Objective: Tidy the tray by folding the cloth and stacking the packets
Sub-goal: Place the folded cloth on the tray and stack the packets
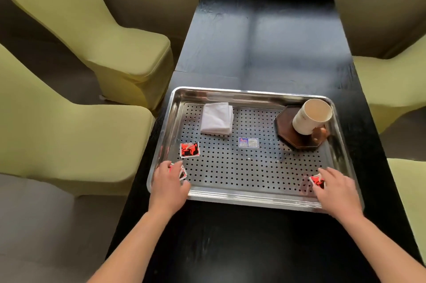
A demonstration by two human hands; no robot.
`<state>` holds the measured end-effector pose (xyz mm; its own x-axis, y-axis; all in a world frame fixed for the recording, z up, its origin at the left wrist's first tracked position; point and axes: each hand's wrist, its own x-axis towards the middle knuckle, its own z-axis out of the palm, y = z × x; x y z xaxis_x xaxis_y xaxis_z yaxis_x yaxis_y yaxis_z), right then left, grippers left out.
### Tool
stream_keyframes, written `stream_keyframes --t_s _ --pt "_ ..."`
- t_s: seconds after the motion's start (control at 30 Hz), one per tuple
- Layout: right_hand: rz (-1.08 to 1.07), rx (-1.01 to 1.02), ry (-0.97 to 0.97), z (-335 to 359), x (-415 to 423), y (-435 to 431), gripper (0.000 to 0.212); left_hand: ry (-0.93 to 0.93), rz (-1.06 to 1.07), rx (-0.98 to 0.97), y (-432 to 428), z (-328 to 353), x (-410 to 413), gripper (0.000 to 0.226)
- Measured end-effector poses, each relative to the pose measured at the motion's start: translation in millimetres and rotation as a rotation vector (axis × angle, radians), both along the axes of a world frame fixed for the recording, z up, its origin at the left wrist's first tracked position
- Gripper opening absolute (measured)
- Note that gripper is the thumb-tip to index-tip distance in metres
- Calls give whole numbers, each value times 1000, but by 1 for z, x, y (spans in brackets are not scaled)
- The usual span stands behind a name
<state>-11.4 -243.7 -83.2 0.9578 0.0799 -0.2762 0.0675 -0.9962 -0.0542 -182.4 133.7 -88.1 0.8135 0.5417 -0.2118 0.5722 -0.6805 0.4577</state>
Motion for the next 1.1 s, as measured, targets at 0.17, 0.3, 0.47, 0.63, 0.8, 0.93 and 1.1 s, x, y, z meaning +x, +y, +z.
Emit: stream_keyframes --t_s 0.17,0.3,0.47,0.63,0.8,0.93,1.1 --pt "-76 37 113 -14 -4 -16 69 325 3 47 5 -10 21 60" --pt "-108 41 95 -22 1 -15 66 385 1 37 2 -14 24 56" --pt "-147 99 75 -27 0 -5 53 365 0 -20 -7 -16 25 58" --pt "-116 151 66 -31 -5 13 50 349 -27 1 -12 -18 25 54" --pt "-19 207 101 -33 -21 52 48 345 -108 6 -33 -22 34 46" --pt "77 244 113 -36 -33 95 44 374 -185 21 -54 -23 45 44" --pt "136 339 158 -38 -43 134 48 365 -251 -84 -57 -24 52 57"
